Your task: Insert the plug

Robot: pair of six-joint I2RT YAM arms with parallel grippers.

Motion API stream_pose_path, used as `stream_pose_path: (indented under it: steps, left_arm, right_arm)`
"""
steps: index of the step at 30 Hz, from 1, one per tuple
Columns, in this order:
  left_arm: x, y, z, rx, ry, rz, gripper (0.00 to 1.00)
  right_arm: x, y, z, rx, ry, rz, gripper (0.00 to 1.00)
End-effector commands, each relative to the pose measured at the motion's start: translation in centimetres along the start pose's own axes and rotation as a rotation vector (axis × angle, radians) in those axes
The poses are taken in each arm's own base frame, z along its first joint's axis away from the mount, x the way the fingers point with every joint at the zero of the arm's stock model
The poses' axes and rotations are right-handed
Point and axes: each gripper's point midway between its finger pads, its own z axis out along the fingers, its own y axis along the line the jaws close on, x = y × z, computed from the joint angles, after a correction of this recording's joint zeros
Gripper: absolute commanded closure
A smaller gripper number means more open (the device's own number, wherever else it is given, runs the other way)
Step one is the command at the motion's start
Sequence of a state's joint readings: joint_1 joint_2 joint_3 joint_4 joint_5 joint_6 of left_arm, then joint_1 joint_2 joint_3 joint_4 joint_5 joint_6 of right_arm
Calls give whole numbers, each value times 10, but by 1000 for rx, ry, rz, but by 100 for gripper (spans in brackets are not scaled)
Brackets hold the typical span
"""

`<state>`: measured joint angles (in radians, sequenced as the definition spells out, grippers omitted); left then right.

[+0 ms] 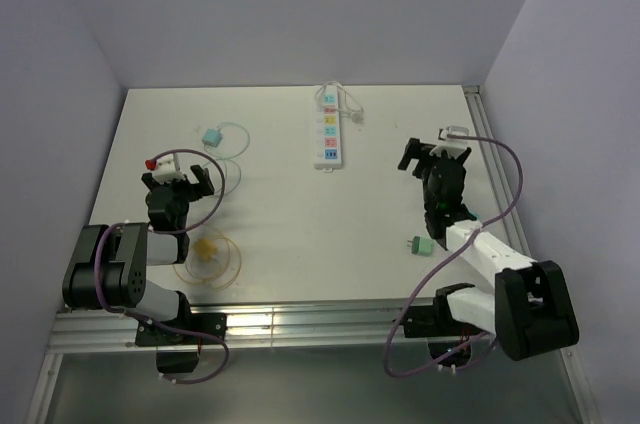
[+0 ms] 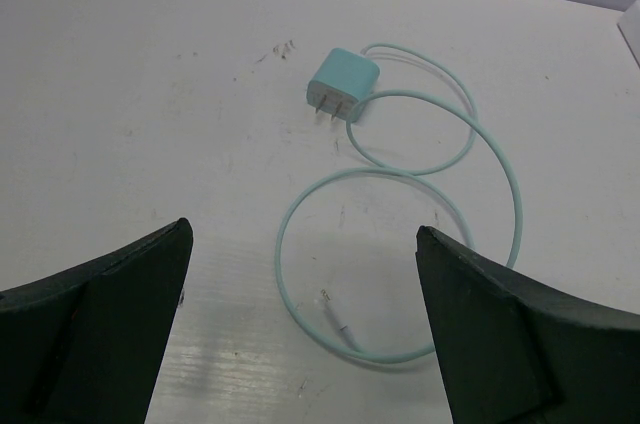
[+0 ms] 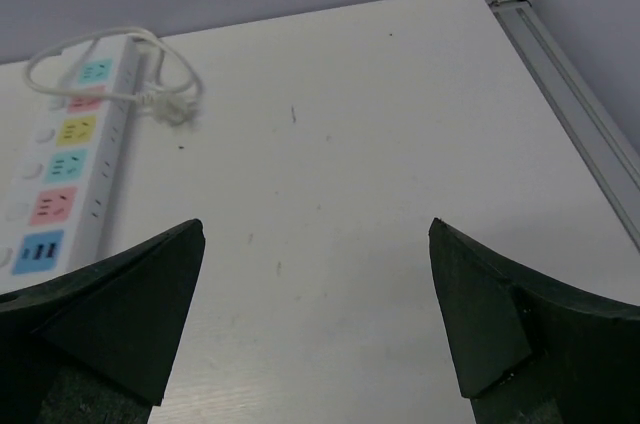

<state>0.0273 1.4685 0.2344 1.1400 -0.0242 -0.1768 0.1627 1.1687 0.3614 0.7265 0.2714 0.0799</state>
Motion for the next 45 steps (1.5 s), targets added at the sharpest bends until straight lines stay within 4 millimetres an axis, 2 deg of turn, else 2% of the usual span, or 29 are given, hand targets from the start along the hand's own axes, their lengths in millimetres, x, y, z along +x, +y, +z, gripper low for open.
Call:
stream_pose_path:
  steps: [1, 2, 3, 4, 5, 6, 7, 8, 9, 10, 11, 12, 13, 14, 15, 16, 17, 18, 19, 20, 21, 22, 24, 25, 28, 29, 35, 39, 45]
  left_arm:
    - [-27, 0, 7, -1, -86, 13, 1]
    - [-27, 0, 7, -2, -87, 14, 1]
    - [-27, 0, 7, -2, -84, 13, 1]
    - [-26, 0, 7, -1, -83, 13, 1]
    - [-27, 0, 7, -2, -84, 13, 0]
    - [-27, 0, 7, -2, -84, 13, 0]
    - [-27, 0, 7, -2, -87, 13, 0]
    - [-27, 0, 7, -1, -86, 13, 1]
    - [-27, 0, 7, -1, -86, 13, 0]
    - [-26, 0, 7, -1, -84, 13, 1]
    - [-27, 0, 7, -1, -86, 13, 1]
    - [-27, 0, 7, -1, -86, 13, 1]
    - [-26, 0, 7, -1, -84, 13, 0]
    - [-27, 0, 7, -1, -84, 15, 0]
    - [-26, 0, 7, -1, -84, 15, 1]
    - [-27, 0, 7, -2, -86, 13, 1]
    - [-26, 0, 7, -1, -84, 13, 1]
    - [-27, 0, 7, 0, -86, 12, 0]
    - [-27, 0, 7, -2, -86, 15, 0]
    - [-27, 0, 7, -2, -84, 13, 1]
    - [-27, 0, 7, -2, -86, 13, 0]
    - [-27, 1, 7, -4, -86, 14, 0]
    - [-27, 0, 7, 0, -87, 13, 0]
    - [-26, 0, 7, -2, -84, 13, 1]
    - [-26, 0, 7, -1, -83, 13, 0]
    - [-27, 0, 7, 0, -87, 13, 1]
    - [-27, 0, 7, -2, -86, 15, 0]
    - [-26, 0, 7, -1, -84, 13, 0]
    - [-26, 0, 7, -1, -84, 13, 1]
  right_arm:
    - [-27, 4, 0, 88, 82, 91, 0]
    - [-28, 11, 0, 68, 113, 116, 0]
    - [-10, 15, -5, 76, 211, 184, 0]
    - [-20, 18, -1, 100, 218, 263, 0]
    - [-16, 26, 0, 70, 266, 303, 1]
    - [-6, 47, 2, -59, 344, 293, 6]
    - [-19, 58, 8, -107, 344, 305, 8]
    - [-19, 67, 13, -133, 373, 316, 8]
    - [-4, 81, 16, -148, 439, 318, 7]
    - [-20, 93, 26, -168, 418, 320, 6]
    - [-24, 105, 32, -183, 414, 307, 4]
    - [5, 123, 31, -186, 511, 241, 3]
    - [-17, 142, 43, -204, 482, 226, 2]
    - [-14, 157, 47, -228, 512, 201, 0]
    - [17, 173, 46, -239, 613, 140, 0]
    - [-1, 189, 58, -254, 581, 129, 0]
    - [1, 198, 62, -255, 587, 106, 0]
    - [23, 203, 66, -241, 637, 63, 0]
    - [12, 221, 71, -258, 617, 55, 0]
    - [30, 227, 76, -272, 651, 23, 0]
    - [35, 230, 78, -271, 670, 9, 0]
    - [28, 238, 85, -274, 656, 10, 0]
    - [49, 237, 90, -245, 699, -35, 0]
    - [47, 239, 95, -235, 687, -42, 0]
    - [62, 235, 101, -177, 702, -97, 0]
    - [77, 235, 99, -167, 736, -125, 0]
    - [112, 245, 97, -163, 803, -154, 0]
    - [122, 248, 93, -174, 833, -129, 1]
    - [136, 247, 76, -205, 895, -111, 19]
